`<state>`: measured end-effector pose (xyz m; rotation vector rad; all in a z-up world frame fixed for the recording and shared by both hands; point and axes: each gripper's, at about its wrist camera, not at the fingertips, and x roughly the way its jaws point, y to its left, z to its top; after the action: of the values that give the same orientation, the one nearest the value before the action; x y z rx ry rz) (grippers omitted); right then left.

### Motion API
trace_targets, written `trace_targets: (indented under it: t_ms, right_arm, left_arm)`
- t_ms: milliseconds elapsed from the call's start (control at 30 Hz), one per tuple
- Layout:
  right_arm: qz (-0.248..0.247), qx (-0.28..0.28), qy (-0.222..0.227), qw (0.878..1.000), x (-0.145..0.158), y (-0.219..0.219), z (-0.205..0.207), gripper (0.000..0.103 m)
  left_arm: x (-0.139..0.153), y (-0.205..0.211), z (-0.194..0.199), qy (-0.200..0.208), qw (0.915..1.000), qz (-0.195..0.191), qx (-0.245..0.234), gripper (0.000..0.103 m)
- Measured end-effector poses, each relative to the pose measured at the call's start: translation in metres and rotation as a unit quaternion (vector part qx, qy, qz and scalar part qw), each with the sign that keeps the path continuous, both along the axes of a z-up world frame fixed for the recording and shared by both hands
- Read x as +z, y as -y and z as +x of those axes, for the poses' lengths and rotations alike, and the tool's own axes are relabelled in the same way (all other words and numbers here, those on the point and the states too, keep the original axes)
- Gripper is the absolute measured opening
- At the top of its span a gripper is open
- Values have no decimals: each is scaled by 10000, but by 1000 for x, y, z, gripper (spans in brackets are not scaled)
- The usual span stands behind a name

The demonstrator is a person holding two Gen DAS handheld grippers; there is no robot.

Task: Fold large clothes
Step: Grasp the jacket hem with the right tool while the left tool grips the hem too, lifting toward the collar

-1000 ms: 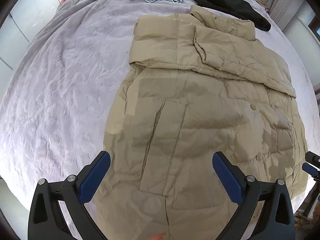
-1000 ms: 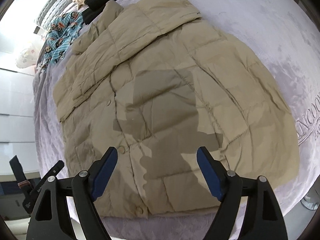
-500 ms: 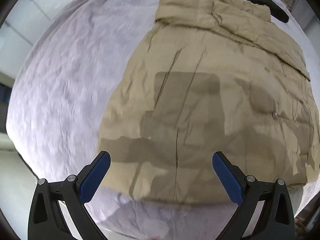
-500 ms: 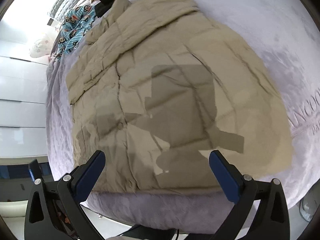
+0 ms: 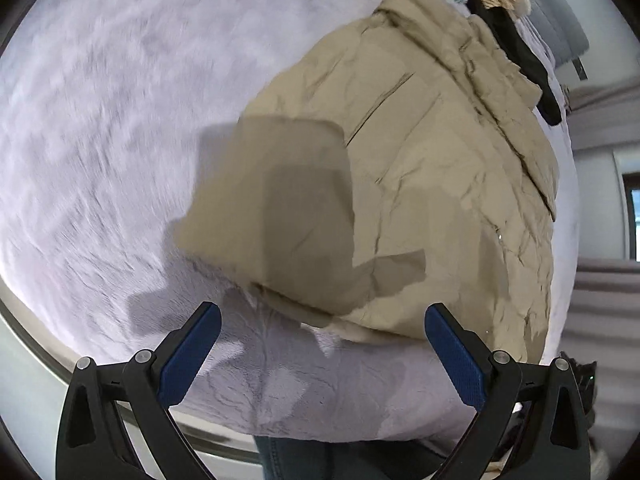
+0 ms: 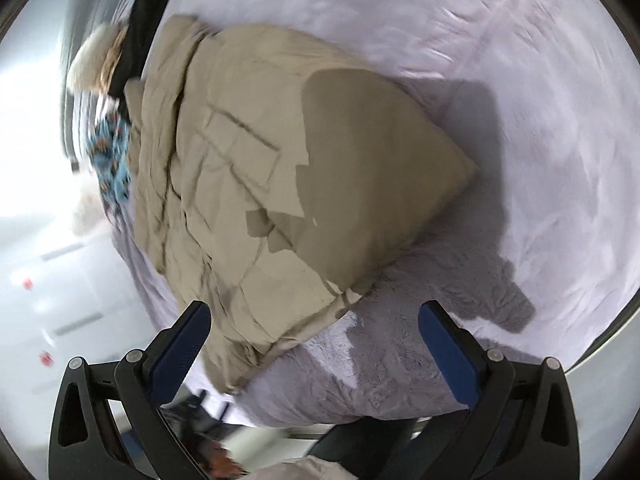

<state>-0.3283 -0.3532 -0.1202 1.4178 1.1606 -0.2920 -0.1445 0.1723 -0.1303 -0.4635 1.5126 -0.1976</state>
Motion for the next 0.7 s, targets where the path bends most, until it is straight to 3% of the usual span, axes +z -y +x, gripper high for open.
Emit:
trace_targets:
  t_ms: [267,300,400,433,500,600,700]
  right_arm:
    - [379,-347,22,9987,-23,-6,9,103]
    - [393,-368,11,9985,-26,-5,9,103]
    - [465,-469,-57,9978,-34,-4,12,103]
    - [485,-525,-74,9974,-36,-3,13,103]
    - [519,-657,-72,9965,-40,-2,13,102]
    - [602,-823,39,9948,-43,-2,17,79]
    - [612,-854,24,9945,-45,-5,26,40]
  left_arm:
    - [-26,18,22,-86,9982,-561,177,102]
    - [-28,23,27,-113,9984,-531,156,97]
    - [-36,37,37,-202,9990,-390,-33,72]
    - [-37,41,41,-213,9990,-383,-117,55]
    - [-37,44,44,-245,9985,-425,-252,33]
    - [-26,49,49,-67,9983,-395,-430,22]
    - [-12,47,55,112,9970,-482,-597,22]
